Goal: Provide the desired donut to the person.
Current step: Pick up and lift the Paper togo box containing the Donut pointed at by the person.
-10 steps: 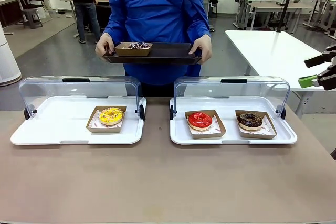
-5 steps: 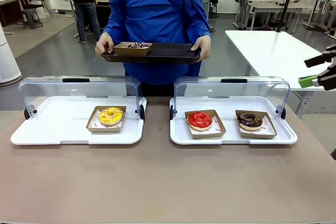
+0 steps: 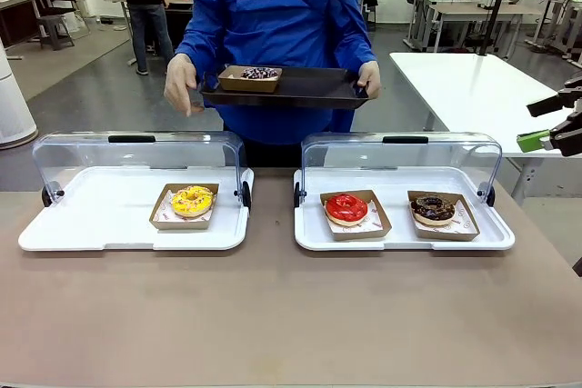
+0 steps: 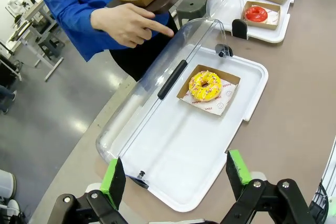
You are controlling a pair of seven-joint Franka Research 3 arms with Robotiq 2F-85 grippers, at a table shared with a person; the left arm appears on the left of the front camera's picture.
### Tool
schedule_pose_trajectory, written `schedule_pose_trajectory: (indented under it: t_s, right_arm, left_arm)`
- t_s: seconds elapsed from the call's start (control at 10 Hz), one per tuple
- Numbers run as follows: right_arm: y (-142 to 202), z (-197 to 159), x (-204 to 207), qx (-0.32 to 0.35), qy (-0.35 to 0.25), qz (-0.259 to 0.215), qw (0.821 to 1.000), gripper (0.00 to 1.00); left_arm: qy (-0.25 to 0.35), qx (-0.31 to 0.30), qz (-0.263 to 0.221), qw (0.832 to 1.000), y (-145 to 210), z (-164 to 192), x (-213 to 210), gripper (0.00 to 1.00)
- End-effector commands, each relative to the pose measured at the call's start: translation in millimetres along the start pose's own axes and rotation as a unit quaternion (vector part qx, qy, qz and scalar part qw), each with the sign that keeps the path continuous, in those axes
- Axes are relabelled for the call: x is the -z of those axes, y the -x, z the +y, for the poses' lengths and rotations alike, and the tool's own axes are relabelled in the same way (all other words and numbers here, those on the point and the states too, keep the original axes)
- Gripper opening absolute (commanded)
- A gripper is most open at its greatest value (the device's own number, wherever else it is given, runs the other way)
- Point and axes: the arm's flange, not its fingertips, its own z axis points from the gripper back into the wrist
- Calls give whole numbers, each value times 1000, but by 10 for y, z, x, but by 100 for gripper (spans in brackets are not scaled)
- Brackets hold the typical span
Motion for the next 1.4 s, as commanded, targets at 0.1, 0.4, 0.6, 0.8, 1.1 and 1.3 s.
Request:
schedule_pose_trajectory:
  t_s: [0.1,0.4,0.6,0.8,1.1,1.3]
  right_arm:
    - [10,3,28,-5,-7,-9,1000,100]
    - [10,3,28,-5,-7,-9,1000,100]
    - [10,3,28,-5,-7,-9,1000,100]
    - [10,3,28,-5,-7,-9,1000,100]
    - [10,3,28,-5,-7,-9,1000,100]
    - [10,3,28,-5,-7,-9,1000,100]
  left_arm:
    - [2,-8,2,1000,-7,-17,-17,100]
    - [2,-8,2,1000,-7,-17,-17,100]
    - [2,-8,2,1000,-7,-17,-17,100]
    - [2,-8,2,1000,-7,-17,-17,100]
    - [2,-8,2,1000,-7,-17,-17,100]
    - [2,-8,2,1000,-7,-17,-17,100]
